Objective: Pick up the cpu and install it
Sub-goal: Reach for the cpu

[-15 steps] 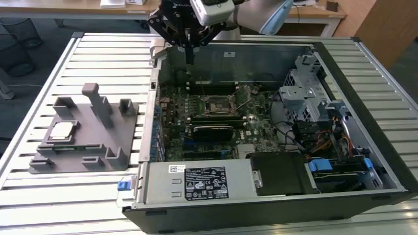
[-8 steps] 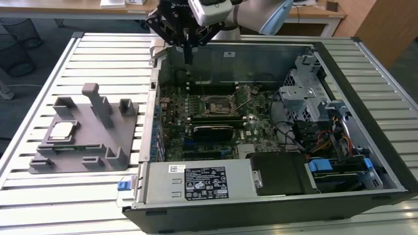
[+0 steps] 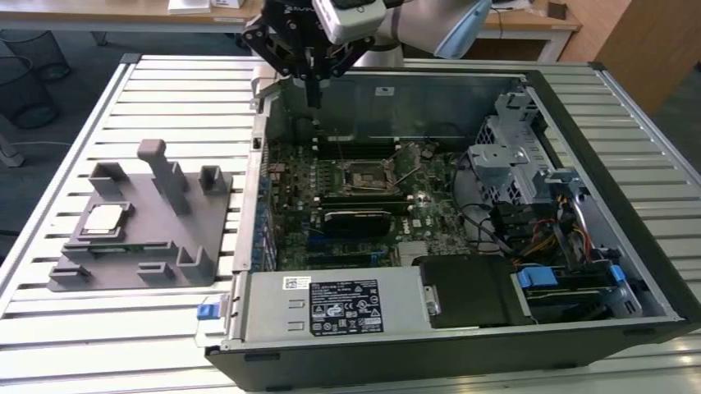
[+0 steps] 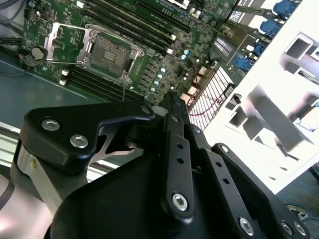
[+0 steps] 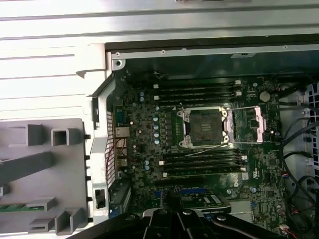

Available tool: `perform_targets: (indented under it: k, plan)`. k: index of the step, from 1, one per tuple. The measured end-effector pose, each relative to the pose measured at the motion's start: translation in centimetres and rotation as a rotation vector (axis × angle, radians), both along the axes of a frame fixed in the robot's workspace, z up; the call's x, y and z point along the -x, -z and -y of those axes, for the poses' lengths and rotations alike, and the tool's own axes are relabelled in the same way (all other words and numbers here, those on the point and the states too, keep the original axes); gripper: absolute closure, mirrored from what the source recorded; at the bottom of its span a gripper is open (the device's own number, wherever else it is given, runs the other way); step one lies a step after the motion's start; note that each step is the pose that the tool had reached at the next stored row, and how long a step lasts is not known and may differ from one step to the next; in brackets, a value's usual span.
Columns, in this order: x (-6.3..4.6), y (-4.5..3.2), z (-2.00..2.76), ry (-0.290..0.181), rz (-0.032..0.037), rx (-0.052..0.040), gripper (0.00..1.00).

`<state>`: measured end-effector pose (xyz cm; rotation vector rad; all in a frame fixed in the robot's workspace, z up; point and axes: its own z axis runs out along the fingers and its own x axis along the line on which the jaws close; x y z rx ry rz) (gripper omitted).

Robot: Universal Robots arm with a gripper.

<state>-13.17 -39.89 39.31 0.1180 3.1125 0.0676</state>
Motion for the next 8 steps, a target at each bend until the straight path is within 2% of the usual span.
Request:
perform_targets:
  k: [8]
  plan:
    - [0.28,0.01,0.0,0.0,0.0001,0.0,0.89]
